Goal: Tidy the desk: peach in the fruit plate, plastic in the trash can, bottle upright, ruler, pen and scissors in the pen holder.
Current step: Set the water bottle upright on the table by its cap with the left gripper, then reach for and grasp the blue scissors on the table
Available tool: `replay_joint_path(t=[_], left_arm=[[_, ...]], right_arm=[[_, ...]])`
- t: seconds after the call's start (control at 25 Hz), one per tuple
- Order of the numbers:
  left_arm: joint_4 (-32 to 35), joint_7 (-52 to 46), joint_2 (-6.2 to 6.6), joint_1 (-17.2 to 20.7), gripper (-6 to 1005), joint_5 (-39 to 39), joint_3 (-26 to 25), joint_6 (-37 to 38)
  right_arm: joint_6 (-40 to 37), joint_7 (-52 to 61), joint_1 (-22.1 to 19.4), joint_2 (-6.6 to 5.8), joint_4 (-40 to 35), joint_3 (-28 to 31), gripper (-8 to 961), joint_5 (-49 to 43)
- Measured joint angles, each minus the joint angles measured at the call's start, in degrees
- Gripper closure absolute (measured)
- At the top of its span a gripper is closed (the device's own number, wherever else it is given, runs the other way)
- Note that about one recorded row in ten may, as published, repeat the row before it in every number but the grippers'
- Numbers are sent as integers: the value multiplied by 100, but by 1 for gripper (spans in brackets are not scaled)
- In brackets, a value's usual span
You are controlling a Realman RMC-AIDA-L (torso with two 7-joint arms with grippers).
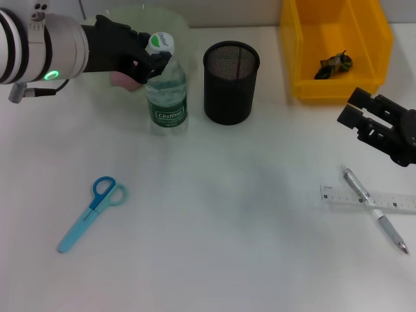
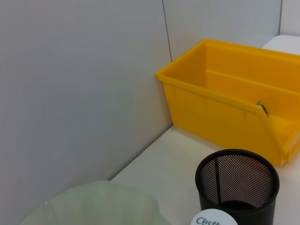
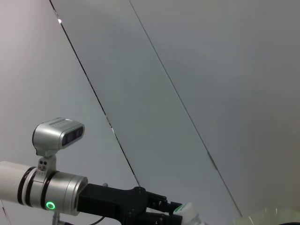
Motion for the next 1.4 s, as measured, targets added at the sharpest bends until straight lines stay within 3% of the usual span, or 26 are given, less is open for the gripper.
replay_joint_path(t=[0.2, 0.84, 1.12, 1.24, 1.36, 1.4], left_arm=[[13, 16, 0, 5, 604, -6, 3, 18], [37, 18, 0, 9, 458, -130, -178, -65], [97, 92, 0, 126, 391, -609, -428, -320], [-122, 690, 1, 331, 368, -1760, -592, -707], [-510, 1915, 2, 578, 309, -3226, -637, -904], [-934, 3019, 6, 763, 290, -4549, -653, -895]], right_arm=[[8, 0, 8, 0, 0, 0, 248, -20], [20, 0, 39, -8, 0, 0, 249, -27], [20, 0, 21, -17, 0, 67, 249, 0], [16, 0, -4, -22, 0, 86, 249, 0], [9, 0, -24, -26, -1, 88, 249, -3], [8, 0, -31, -27, -2, 88, 249, -3]])
